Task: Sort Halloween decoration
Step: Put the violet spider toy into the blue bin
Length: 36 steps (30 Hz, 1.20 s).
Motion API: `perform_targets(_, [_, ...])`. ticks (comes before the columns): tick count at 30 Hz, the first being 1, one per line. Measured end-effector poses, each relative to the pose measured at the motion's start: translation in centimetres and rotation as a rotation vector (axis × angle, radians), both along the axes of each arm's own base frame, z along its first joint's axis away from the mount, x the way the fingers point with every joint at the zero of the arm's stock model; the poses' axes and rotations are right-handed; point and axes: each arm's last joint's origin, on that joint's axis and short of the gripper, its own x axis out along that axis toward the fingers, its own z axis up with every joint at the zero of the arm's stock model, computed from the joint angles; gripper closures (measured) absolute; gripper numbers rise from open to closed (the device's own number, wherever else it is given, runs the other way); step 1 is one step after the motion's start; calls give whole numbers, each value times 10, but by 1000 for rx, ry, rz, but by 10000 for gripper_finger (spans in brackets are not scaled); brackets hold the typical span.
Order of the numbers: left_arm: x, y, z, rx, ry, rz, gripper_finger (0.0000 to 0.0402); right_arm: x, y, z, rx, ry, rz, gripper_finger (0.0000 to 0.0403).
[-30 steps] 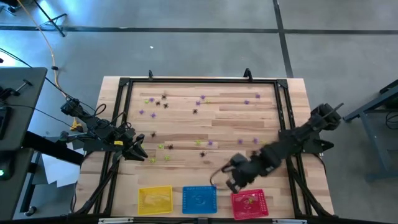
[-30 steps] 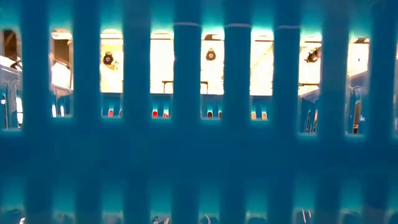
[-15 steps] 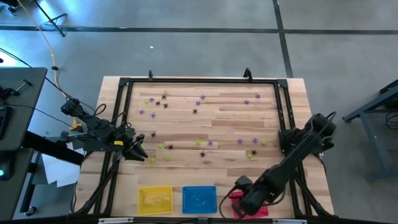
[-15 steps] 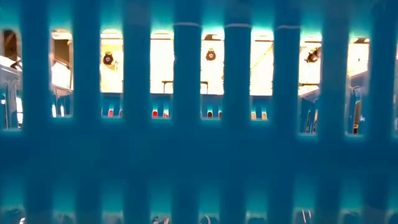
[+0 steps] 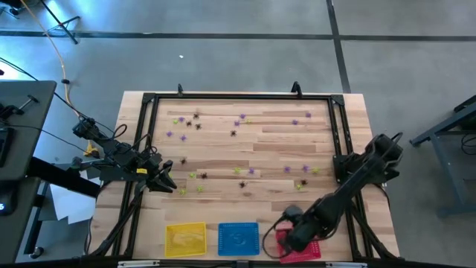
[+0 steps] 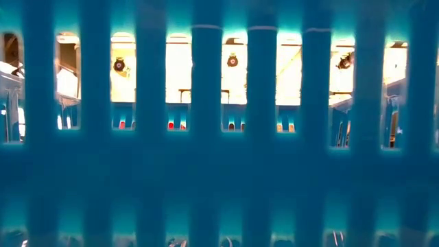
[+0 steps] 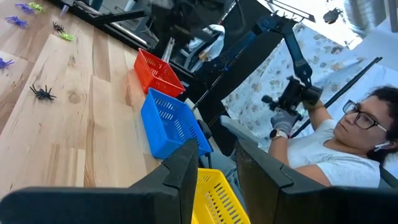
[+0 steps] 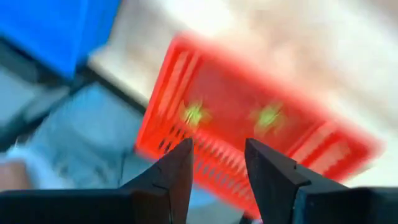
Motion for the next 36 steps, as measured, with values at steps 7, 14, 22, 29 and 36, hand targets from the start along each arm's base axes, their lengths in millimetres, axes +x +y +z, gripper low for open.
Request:
perform_targets(7, [0, 0, 0, 0, 0, 0, 307, 1, -60, 9, -378, 61, -32, 264])
perform_targets(14, [0, 0, 0, 0, 0, 0, 307, 36, -126, -1, -558, 138, 101, 245])
perform_targets(22, [0, 0, 0, 0, -1, 0, 307, 58, -174, -24, -486, 285, 192, 221])
perform_targets(29, [0, 0, 0, 0, 0, 0, 307, 64, -198, -36, -451, 356, 210, 207])
perform_targets(36, [0, 0, 0, 0, 0, 0, 307, 52, -209, -76, -340, 367, 193, 192])
